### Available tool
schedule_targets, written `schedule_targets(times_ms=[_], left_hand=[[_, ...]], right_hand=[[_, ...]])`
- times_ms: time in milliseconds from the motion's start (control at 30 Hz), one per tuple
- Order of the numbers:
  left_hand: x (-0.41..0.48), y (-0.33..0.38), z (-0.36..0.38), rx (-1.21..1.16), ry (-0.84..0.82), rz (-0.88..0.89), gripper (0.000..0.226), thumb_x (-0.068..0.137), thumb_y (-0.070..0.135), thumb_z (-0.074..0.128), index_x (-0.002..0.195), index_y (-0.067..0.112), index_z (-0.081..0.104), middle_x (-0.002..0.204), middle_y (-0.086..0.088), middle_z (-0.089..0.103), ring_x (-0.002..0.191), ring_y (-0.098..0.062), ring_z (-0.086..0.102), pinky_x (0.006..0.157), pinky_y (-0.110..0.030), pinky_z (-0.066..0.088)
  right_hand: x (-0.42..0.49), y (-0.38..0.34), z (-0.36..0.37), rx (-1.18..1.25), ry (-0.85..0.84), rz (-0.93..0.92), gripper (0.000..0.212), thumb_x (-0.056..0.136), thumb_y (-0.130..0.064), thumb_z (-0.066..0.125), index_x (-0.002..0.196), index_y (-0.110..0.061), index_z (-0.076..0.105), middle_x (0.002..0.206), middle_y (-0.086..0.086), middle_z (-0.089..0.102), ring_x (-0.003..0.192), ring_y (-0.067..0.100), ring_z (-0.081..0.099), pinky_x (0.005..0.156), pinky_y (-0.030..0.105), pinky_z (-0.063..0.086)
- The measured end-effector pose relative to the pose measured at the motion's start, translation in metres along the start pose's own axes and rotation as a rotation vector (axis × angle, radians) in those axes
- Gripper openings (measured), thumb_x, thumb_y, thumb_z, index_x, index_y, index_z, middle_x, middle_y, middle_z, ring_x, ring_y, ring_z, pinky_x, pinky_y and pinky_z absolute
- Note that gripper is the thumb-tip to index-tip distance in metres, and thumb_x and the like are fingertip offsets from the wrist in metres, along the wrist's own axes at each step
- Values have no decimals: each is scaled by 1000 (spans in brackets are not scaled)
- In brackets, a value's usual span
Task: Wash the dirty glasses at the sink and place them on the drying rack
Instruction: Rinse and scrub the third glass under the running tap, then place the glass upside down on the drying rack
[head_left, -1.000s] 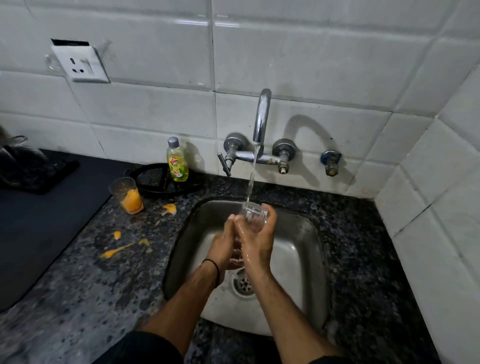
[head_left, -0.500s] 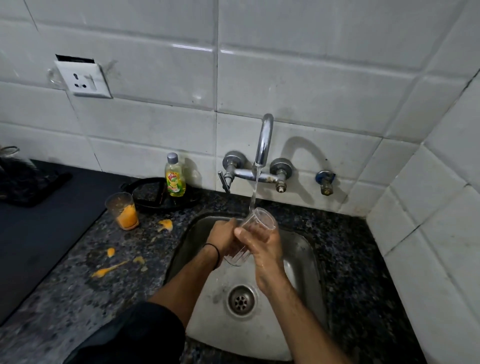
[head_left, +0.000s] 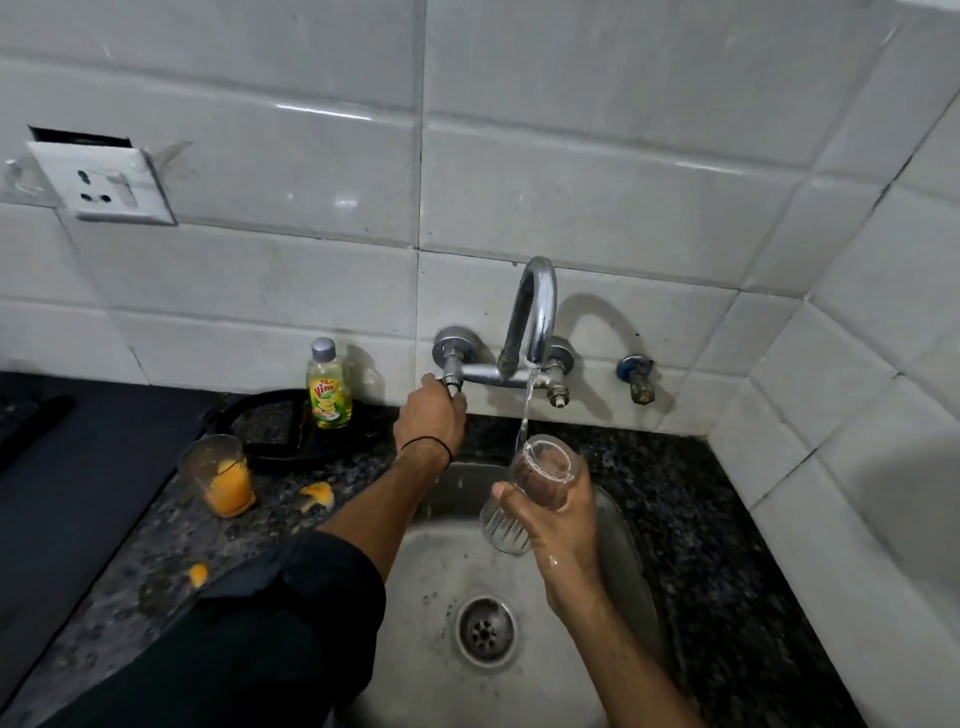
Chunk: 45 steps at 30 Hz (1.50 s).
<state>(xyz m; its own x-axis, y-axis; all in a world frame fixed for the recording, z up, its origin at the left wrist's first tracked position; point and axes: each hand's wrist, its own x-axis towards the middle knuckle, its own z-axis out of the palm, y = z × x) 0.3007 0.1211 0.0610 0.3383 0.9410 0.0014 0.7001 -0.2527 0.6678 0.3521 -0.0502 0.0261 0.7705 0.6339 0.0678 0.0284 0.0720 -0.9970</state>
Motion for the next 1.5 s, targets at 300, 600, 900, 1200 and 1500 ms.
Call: schedule_targets(times_ms=[300, 600, 900, 1200, 1500], left_hand=[[6, -7, 9, 157, 19, 215, 39, 103, 19, 37, 140, 6, 38, 116, -16, 66, 103, -39, 64, 84, -48, 51], [-55, -30, 16, -353, -330, 4, 49, 100, 42, 50, 130, 3, 44, 125, -19, 62, 113, -35, 61, 97, -44, 49], [-130, -47, -15, -678, -692, 174, 41, 95, 54, 55, 128, 30, 59, 117, 10, 67, 106, -7, 64, 85, -34, 58], [-131, -87, -57, -510, -509, 205, 30, 96, 26, 65, 124, 14, 66, 98, 13, 70, 83, 11, 63, 70, -5, 44], [-142, -181, -136, -429, -42, 18, 24, 99, 25, 57, 119, 20, 68, 102, 7, 71, 90, -7, 68, 80, -26, 55]], right_hand=[[-4, -7, 18, -4, 3, -55, 59, 71, 2, 86, 116, -24, 59, 104, -1, 72, 95, 12, 70, 81, 28, 59], [-7, -9, 26, 54, 80, 9, 54, 75, 6, 81, 115, -21, 57, 100, 8, 73, 90, 17, 72, 81, 35, 61], [-23, -11, 17, 203, 166, 211, 59, 77, -33, 81, 118, 1, 55, 93, 17, 70, 79, 28, 70, 71, 42, 60], [-35, -2, 38, 483, -106, 549, 98, 61, -47, 89, 136, 1, 50, 128, 36, 59, 104, 42, 63, 84, 50, 54], [-64, -7, 136, 587, -390, 831, 50, 95, -51, 55, 130, -16, 56, 128, 14, 61, 101, 30, 63, 96, 54, 43]])
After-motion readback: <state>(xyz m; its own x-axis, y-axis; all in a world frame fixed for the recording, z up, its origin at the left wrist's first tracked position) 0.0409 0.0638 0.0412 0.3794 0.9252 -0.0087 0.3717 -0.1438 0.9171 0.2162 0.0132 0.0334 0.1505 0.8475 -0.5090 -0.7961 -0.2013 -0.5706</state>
